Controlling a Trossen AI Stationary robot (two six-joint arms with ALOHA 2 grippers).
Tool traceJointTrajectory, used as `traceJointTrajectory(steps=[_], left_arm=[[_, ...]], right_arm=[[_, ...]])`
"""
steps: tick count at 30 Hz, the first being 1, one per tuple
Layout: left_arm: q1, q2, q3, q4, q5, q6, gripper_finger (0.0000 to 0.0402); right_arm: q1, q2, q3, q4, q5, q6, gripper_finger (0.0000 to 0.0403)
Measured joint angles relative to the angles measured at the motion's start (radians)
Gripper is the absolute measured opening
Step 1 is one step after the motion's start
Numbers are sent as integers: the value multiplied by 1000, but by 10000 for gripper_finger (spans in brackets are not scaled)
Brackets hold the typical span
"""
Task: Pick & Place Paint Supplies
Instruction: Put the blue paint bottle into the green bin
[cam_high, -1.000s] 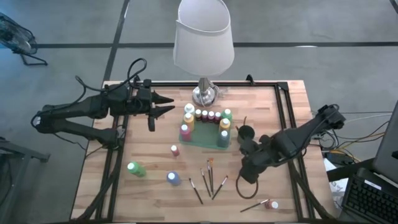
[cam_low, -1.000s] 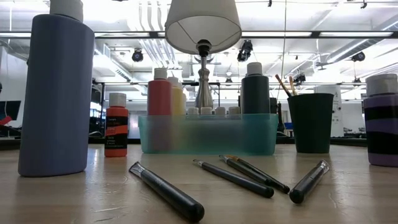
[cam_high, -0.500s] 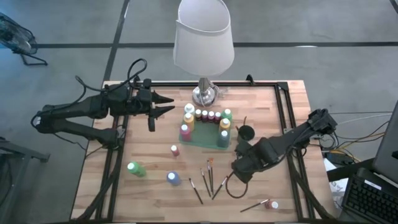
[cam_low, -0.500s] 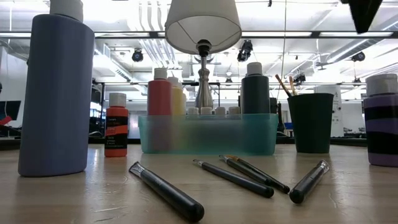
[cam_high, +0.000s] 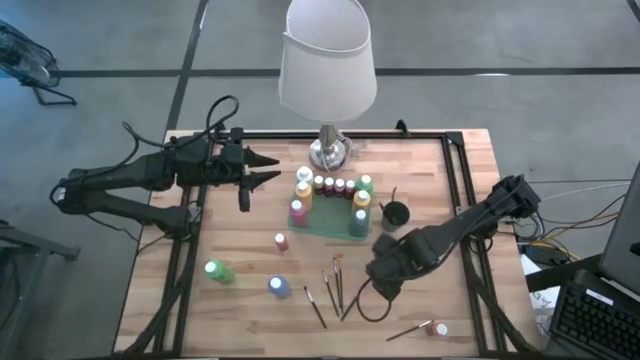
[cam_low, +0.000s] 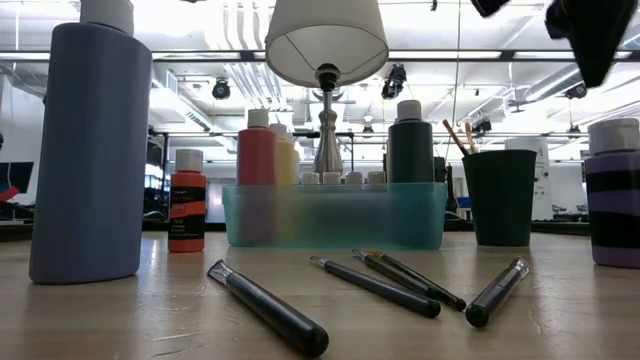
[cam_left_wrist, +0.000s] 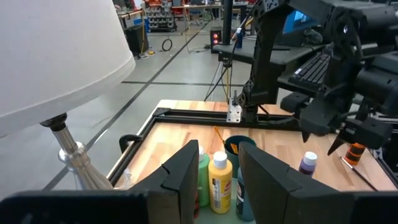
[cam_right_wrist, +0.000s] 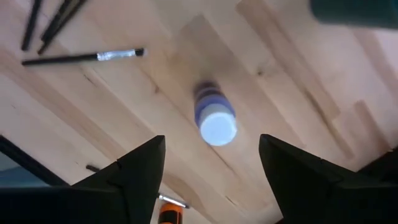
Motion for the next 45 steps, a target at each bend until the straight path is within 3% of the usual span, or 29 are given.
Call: traceJointTrajectory(steps=[9,23,31,39,45], left_arm=[[0,0,0,0,0,0,122],[0,0,0,0,-26,0,122],[0,0,0,-11,-26,0,122],[0,0,0,-22,-26,0,122],[0,0,0,-23,-26,0,122]], right_arm=[[0,-1,-128,117,-58,0,231],[-1,-3,-221,202,-77,-15,244],[-1,-3,-224,215,-76,-26,194],[-1,-3,-229,222,-73,-50,114],[-1,-4,-229,225,-74,-72,107]])
